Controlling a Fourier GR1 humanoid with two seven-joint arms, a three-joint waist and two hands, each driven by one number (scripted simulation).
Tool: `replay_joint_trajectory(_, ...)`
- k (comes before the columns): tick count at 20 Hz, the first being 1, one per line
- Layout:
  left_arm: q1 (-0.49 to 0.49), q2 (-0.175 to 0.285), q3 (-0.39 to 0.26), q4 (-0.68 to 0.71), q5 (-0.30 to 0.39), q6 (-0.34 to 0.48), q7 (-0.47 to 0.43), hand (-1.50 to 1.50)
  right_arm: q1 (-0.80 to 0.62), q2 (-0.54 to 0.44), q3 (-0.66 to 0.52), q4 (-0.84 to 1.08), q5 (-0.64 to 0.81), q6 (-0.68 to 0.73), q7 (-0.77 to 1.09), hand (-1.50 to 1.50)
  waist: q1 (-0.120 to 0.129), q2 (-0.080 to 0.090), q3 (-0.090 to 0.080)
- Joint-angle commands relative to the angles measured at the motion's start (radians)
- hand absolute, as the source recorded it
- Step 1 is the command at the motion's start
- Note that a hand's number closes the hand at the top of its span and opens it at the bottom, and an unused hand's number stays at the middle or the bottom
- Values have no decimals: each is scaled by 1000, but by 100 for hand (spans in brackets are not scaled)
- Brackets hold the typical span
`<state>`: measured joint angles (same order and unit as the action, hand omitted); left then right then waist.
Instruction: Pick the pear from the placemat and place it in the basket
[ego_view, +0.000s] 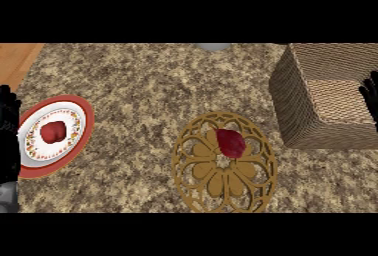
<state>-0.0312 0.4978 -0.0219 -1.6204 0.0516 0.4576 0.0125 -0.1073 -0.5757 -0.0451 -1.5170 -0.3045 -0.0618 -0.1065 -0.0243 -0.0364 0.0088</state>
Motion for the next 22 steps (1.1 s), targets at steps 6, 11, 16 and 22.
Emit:
replay_joint_trajectory(6,-61,-63,-126,19,91,-154,55,0,-228,255,173,-71,-308,288,-34,150,198,112,8)
replay_joint_trajectory(11,-98,-82,-166,71,169,-251,142,0,-352,219,381,-173,-176,614,-268,-150,143,78,-3)
replay_joint_trajectory(16,-179,-48,-71,214,236,-322,171,0,-453,317,419,74,-129,724,-355,-150,51,49,-9)
replay_joint_trajectory(22,-189,-43,-61,222,219,-323,190,0,-688,136,346,139,-244,837,-51,-150,39,40,-10)
